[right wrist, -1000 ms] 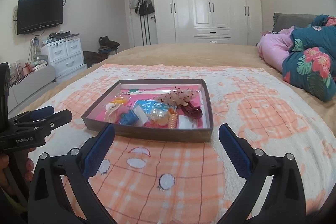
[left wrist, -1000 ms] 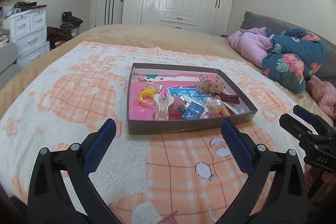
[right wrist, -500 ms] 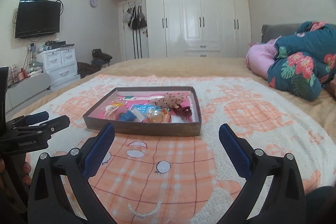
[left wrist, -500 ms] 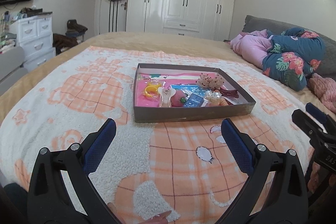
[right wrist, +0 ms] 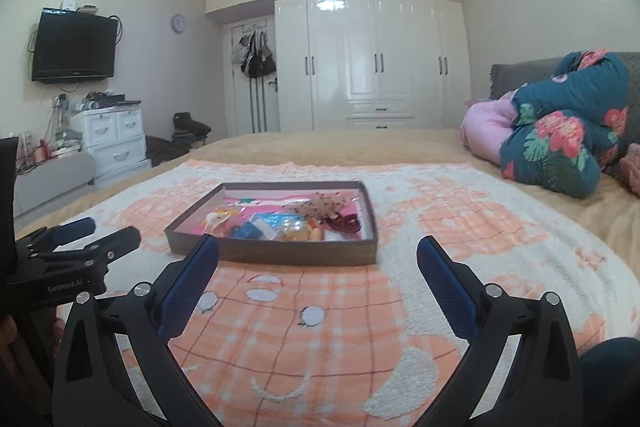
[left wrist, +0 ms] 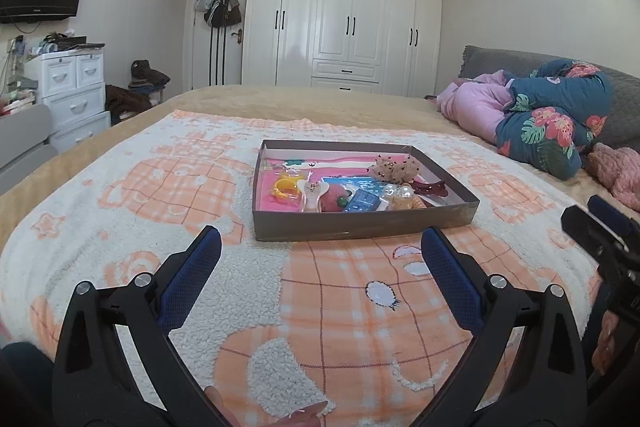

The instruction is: Organize jewelry

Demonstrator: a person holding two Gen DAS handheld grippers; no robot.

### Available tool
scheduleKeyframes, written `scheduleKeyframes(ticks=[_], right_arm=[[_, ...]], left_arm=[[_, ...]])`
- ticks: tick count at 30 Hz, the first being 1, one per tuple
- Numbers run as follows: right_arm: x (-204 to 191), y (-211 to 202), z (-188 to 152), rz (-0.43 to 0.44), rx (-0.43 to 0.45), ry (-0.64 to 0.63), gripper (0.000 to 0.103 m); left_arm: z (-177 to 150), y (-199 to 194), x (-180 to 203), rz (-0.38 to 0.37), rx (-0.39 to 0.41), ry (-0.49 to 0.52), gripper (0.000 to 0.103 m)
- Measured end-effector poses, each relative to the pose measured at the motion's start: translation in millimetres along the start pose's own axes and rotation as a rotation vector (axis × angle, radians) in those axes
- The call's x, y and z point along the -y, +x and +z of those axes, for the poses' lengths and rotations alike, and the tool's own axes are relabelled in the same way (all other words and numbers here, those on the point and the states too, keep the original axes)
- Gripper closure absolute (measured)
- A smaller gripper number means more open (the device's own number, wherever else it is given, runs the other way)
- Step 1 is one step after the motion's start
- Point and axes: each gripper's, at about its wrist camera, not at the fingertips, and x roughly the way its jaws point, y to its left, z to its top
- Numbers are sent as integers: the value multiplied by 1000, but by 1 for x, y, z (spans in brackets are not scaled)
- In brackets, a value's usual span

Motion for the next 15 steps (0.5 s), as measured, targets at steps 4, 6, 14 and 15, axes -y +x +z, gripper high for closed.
scheduleKeyframes(ticks=[4, 6, 14, 15], right_arm=[[-1, 3, -2, 0, -12, -2, 6], [-1, 4, -3, -1, -15, -1, 6], [-1, 2, -4, 0, -3, -5, 6], [-1, 2, -4, 3, -3, -5, 6]], left_arm=[[0, 1, -1, 3, -1, -7, 11], [0, 1, -2, 3, -1, -7, 11], [1, 0, -2, 5, 3, -5, 11], [1, 0, -2, 6, 3, -6, 11]])
